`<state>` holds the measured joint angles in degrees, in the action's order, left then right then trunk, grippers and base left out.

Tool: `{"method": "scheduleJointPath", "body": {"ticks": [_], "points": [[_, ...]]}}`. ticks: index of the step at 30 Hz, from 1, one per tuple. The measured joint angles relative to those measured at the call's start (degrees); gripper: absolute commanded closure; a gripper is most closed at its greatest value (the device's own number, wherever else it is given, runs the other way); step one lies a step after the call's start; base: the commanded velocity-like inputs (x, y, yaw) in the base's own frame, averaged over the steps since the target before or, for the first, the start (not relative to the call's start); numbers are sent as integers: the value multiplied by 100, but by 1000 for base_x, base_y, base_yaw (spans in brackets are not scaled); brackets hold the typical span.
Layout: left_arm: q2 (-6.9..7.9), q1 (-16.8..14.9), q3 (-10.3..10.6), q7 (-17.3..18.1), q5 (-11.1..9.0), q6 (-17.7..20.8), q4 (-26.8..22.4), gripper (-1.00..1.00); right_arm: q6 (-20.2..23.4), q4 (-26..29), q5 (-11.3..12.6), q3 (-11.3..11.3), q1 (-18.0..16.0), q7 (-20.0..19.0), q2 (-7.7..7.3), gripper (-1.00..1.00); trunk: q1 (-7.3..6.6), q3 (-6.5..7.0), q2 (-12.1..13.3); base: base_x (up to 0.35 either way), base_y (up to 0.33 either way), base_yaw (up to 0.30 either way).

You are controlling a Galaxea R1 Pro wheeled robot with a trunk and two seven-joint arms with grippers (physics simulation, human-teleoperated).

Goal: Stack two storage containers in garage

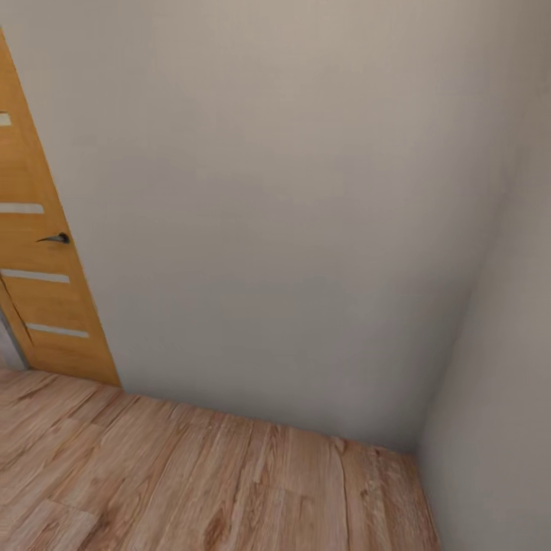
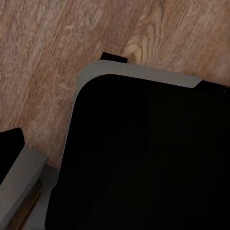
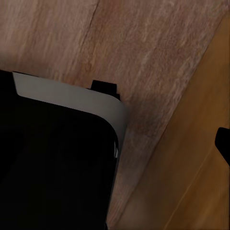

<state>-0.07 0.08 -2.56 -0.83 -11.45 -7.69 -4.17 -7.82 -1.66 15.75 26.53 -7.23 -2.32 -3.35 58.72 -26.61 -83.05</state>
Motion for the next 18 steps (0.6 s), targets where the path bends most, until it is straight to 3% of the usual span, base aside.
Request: {"method": "scheduleJointPath", "body": {"ticks": [5, 10, 18], "points": [[0, 0, -2, 0, 7, -11, 0, -100, 1, 2, -20, 1, 0, -2, 0, -100, 1, 0, 0, 18, 0, 278], [0, 0, -2, 0, 8, -18, 0, -100, -1, 0, -204, -5, 0, 1, 0, -100, 1, 0, 0, 2, 0, 278], [0, 0, -6, 0, 8, -22, -8, -100, -9, 0, -228, -7, 0, 1, 1, -100, 1, 0, 0, 8, 0, 278]]}}
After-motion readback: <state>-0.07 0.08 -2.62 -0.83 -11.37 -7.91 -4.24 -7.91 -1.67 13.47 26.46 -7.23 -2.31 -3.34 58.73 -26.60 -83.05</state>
